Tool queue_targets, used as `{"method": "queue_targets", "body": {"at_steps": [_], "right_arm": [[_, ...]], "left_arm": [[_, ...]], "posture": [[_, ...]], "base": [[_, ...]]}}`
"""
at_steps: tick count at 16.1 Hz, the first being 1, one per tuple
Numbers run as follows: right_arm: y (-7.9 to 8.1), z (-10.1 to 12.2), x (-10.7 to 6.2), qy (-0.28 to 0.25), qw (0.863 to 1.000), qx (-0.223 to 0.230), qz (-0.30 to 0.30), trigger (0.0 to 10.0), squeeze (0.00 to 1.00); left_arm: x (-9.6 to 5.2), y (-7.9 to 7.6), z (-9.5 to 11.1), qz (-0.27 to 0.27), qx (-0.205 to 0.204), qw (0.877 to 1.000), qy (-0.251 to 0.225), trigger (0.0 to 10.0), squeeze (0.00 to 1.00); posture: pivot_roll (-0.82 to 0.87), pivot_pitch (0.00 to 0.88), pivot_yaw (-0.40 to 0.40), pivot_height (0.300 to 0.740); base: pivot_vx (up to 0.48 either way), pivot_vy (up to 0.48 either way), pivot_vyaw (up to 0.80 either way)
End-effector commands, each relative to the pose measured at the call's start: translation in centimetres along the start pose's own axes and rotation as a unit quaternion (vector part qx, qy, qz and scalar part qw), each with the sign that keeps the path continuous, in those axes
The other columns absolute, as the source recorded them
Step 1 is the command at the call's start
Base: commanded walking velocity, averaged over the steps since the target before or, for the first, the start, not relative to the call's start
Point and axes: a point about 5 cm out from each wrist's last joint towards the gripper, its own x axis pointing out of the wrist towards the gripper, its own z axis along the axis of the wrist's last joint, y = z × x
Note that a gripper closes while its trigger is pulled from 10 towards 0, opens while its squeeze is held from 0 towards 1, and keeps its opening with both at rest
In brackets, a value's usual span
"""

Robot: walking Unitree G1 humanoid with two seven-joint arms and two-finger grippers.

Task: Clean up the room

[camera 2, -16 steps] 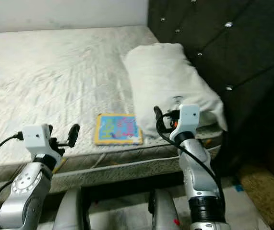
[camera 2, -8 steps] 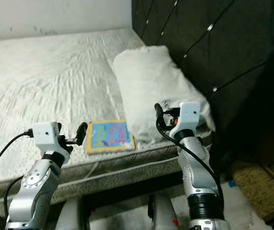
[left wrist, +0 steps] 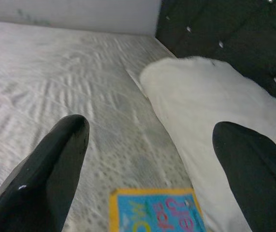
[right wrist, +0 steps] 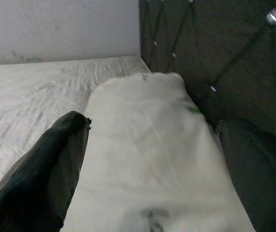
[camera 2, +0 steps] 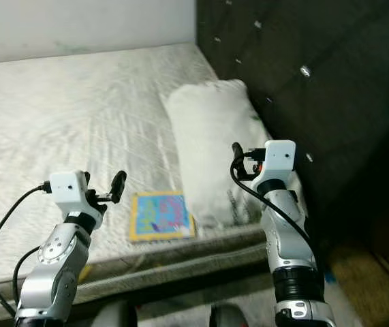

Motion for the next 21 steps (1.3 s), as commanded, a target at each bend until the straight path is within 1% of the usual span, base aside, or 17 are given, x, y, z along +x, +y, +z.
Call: {"method": "queue_targets", "body": {"at_steps": [1, 2, 6, 9, 12, 14, 16, 18, 19, 21], "right_arm": [[0.0, -0.1, 0.0, -0.001, 1.000, -0.001, -0.002, 10.0, 0.00], [0.0, -0.2, -0.1, -0.001, 1.000, -0.001, -0.001, 10.0, 0.00], [-0.2, -0.3, 0.0, -0.003, 1.000, -0.003, -0.004, 10.0, 0.00], [-0.2, -0.2, -0.1, -0.006, 1.000, -0.008, -0.002, 10.0, 0.00], [-0.4, -0.3, -0.5, -0.002, 1.000, -0.010, -0.008, 10.0, 0.00], [-1.0, -0.8, -1.6, 0.007, 1.000, -0.008, -0.022, 10.0, 0.00], [-1.1, -1.0, -2.2, 0.012, 1.000, -0.008, -0.022, 10.0, 0.00], [-1.0, -1.1, -2.7, 0.016, 1.000, -0.007, -0.023, 10.0, 0.00], [-0.9, -0.9, -2.8, 0.017, 1.000, -0.019, -0.019, 10.0, 0.00], [-0.6, -0.7, -3.2, 0.017, 1.000, -0.020, -0.015, 10.0, 0.00]], "left_arm": [[0.2, 0.6, 0.1, 0.013, 0.011, 1.000, -0.003, 10.0, 0.00], [0.3, 0.7, 0.1, 0.015, 0.012, 1.000, -0.005, 10.0, 0.00], [0.9, 1.3, 0.1, 0.023, 0.019, 0.999, -0.013, 10.0, 0.00], [1.1, 1.3, 0.5, 0.024, 0.024, 0.999, -0.027, 10.0, 0.00], [0.6, 1.7, 0.5, 0.028, 0.028, 0.999, -0.028, 10.0, 0.00], [-0.4, 2.6, 0.6, 0.043, 0.029, 0.998, -0.028, 10.0, 0.00], [-0.9, 2.8, 0.9, 0.047, 0.028, 0.998, -0.032, 10.0, 0.00], [-1.5, 3.0, 1.1, 0.048, 0.025, 0.998, -0.037, 10.0, 0.00], [-1.7, 3.0, 1.1, 0.048, 0.024, 0.998, -0.031, 10.0, 0.00], [-1.8, 2.9, 1.1, 0.048, 0.021, 0.998, -0.030, 10.0, 0.00]], "posture": [[-0.10, 0.000, 0.024, 0.730], [-0.10, 0.000, 0.025, 0.739], [-0.10, 0.000, 0.028, 0.740], [-0.10, 0.000, 0.020, 0.740], [-0.11, 0.000, 0.023, 0.740], [-0.10, 0.000, 0.030, 0.740], [-0.09, 0.000, 0.032, 0.740], [-0.09, 0.000, 0.030, 0.740], [-0.09, 0.000, 0.029, 0.740], [-0.09, 0.000, 0.023, 0.740]], "base": [[0.000, 0.000, 0.00], [0.000, 0.000, 0.00], [0.000, 0.000, 0.00], [0.000, 0.000, 0.00], [0.000, 0.000, 0.00], [0.000, 0.000, 0.00], [0.000, 0.000, 0.00], [0.000, 0.000, 0.00], [0.000, 0.000, 0.00], [0.000, 0.000, 0.59]]}}
